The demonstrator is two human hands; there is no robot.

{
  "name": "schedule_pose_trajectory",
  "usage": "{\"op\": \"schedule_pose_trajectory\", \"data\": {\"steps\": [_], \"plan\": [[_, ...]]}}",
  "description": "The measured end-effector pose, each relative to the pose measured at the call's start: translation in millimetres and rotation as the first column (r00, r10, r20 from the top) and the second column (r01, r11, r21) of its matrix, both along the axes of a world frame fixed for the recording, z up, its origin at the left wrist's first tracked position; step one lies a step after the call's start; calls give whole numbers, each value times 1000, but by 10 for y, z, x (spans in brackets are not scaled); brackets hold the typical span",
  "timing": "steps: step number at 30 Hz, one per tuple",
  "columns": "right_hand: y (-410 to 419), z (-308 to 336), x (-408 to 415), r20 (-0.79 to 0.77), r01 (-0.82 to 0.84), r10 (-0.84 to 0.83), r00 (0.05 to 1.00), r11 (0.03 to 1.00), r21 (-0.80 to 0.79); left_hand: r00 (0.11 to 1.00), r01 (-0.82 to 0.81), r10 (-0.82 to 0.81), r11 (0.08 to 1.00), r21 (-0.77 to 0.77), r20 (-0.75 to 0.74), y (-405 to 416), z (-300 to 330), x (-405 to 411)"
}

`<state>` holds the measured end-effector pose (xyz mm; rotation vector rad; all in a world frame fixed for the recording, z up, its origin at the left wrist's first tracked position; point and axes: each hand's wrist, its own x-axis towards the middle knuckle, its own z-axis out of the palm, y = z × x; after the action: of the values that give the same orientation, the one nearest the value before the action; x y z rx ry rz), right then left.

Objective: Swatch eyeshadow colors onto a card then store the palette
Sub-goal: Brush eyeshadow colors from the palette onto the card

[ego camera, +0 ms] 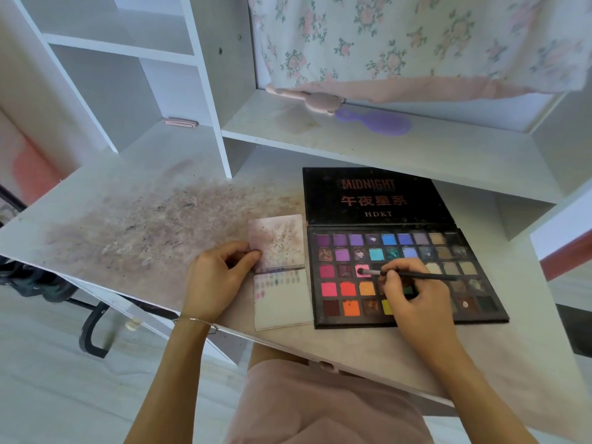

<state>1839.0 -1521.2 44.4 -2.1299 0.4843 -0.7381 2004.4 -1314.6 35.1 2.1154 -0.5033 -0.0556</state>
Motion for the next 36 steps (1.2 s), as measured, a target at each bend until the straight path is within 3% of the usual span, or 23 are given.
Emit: {"op": "schedule_pose_trajectory", "data": {"steps": [5, 11, 15, 24, 36], "plan": [[26, 18, -7, 30, 47, -48, 998, 998, 53, 1000, 2, -2, 1000, 5, -12, 18, 5, -5], [259, 101, 110, 113, -64, 53, 992, 993, 100, 1000, -9, 9, 1000, 1, -3, 10, 2, -9], [464, 73, 249, 57, -192, 186, 981, 968, 159, 1000, -13, 13, 1000, -19, -23, 11, -1, -10], [675, 46, 413, -35, -316, 334, 942, 918, 241, 1000, -8, 8, 1000, -6, -16, 19, -11, -11], [671, 48, 425, -134, -340, 368, 920, 920, 196, 1000, -22, 22, 1000, -8, -21, 11, -17, -8]]}}
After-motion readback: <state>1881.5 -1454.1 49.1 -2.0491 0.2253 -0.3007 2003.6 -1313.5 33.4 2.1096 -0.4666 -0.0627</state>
